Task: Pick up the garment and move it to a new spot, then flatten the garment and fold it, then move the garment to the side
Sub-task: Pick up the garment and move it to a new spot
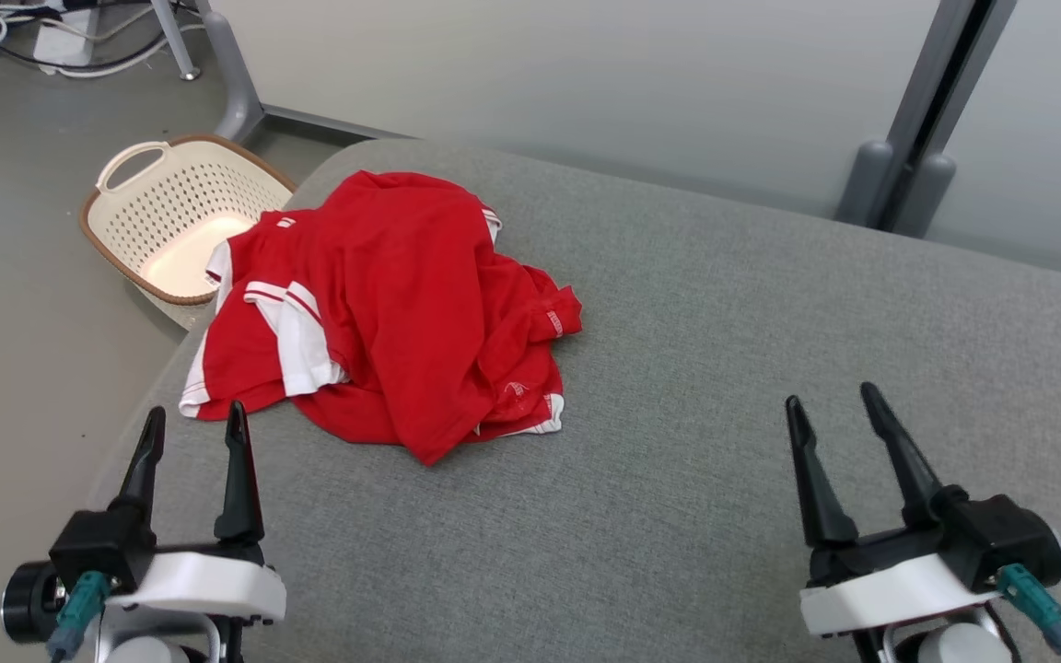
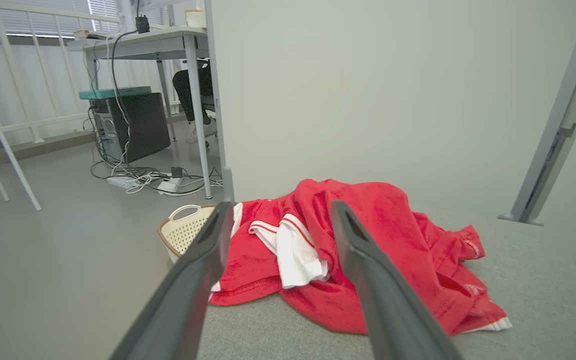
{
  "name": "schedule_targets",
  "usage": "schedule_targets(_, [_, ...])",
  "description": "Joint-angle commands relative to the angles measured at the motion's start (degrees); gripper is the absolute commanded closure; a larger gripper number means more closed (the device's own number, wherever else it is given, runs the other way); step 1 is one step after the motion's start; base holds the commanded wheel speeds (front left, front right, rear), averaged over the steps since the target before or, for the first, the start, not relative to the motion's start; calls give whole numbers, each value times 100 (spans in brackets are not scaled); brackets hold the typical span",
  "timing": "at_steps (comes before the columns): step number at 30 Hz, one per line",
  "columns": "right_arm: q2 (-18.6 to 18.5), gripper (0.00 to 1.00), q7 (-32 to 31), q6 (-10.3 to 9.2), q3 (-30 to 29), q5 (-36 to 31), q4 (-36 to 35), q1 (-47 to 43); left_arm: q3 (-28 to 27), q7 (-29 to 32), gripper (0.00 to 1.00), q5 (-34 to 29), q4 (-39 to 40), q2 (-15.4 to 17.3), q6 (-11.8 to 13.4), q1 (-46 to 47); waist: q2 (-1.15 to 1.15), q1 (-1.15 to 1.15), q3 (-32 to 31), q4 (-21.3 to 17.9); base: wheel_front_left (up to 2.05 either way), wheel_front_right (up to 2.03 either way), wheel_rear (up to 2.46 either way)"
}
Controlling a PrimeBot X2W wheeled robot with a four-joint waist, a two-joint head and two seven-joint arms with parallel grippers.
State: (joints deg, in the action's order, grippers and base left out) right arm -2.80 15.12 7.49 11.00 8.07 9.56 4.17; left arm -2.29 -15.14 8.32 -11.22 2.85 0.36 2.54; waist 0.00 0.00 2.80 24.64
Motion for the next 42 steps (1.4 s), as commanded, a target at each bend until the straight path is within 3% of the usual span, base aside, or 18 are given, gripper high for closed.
schedule_targets(1, [-21,0,7,0,-166,-69,-69,91,-70,-2,0,30,-85,19,-113,246,0,0,270,-159,0,0,0])
schedule_targets(4, [-17,0,7,0,-417,-285,-143,195,-172,-2,0,226,-557,89,-343,613,0,0,583,-278,0,0,0])
schedule_targets(6, [-70,0,6,0,-587,-379,-218,266,-124,191,0,293,-1052,318,-503,1178,0,0,834,-392,0,0,0])
schedule_targets(13, [-269,0,6,0,-798,-534,-455,445,58,1417,0,881,-1823,877,-758,2370,0,0,1509,-657,0,0,0])
schedule_targets(19, [-307,0,6,0,-890,-647,-595,474,482,2133,0,1572,-2304,1363,-776,3109,0,0,1930,-890,0,0,0])
schedule_targets(23, [-331,0,6,-1,-833,-663,-616,472,723,2359,0,1790,-2693,1669,-779,3294,0,0,2055,-996,0,0,0])
schedule_targets(27, [-354,0,6,-1,-820,-657,-631,537,628,2334,0,1934,-3362,1871,-780,3541,0,0,2128,-1117,0,0,0])
schedule_targets(29, [-352,0,7,-1,-806,-647,-623,545,645,2258,93,2051,-3587,1885,-780,3593,0,0,2119,-1157,0,0,0])
schedule_targets(30, [-349,0,7,-1,-805,-643,-612,539,667,2218,100,2119,-3668,1900,-780,3624,0,0,2100,-1169,0,0,0])
schedule_targets(35, [-289,0,6,-1,-798,-620,-528,451,933,1692,100,2454,-3710,2020,-781,3670,0,0,1824,-1127,0,0,0])
schedule_targets(42, [-164,0,7,-1,-740,-505,-388,346,1098,854,100,2422,-3199,2274,-781,3724,0,0,1201,-1029,0,0,0])
